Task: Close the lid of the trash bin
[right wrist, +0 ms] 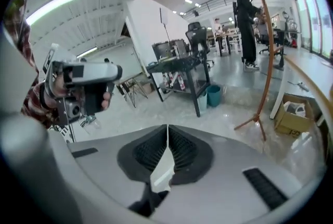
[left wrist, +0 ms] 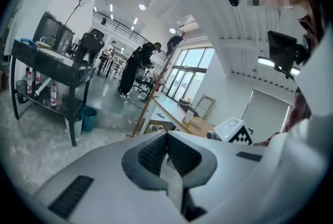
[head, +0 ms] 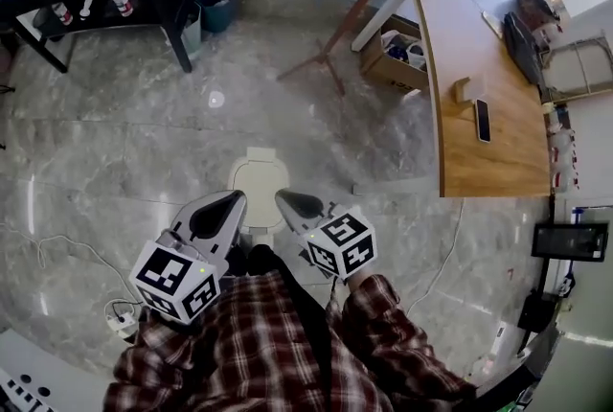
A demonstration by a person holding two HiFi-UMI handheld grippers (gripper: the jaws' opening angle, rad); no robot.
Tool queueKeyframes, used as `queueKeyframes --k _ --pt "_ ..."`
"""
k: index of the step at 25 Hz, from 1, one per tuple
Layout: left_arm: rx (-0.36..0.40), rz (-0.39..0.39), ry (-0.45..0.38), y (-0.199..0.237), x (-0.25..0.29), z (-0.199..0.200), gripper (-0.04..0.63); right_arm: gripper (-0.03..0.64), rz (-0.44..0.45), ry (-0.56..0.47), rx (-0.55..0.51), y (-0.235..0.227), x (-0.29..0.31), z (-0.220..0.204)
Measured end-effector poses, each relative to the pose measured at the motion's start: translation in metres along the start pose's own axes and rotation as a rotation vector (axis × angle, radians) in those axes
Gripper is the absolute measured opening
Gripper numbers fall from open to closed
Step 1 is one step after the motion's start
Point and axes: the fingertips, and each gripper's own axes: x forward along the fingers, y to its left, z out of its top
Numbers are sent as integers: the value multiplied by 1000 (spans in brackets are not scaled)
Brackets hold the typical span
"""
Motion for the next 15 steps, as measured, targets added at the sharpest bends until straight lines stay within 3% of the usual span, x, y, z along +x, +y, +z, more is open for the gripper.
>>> queueKeyframes --k 6,11,15 --pt "47 -19 -85 -30 -18 34 9 12 -79 -264 -14 30 -66 75" --pt "84 -54 -115 -52 -18 43 9 12 -133 -346 -47 41 -99 94" --pt "105 -66 -128 -62 -15 47 9 11 -121 -369 -45 43 -111 98"
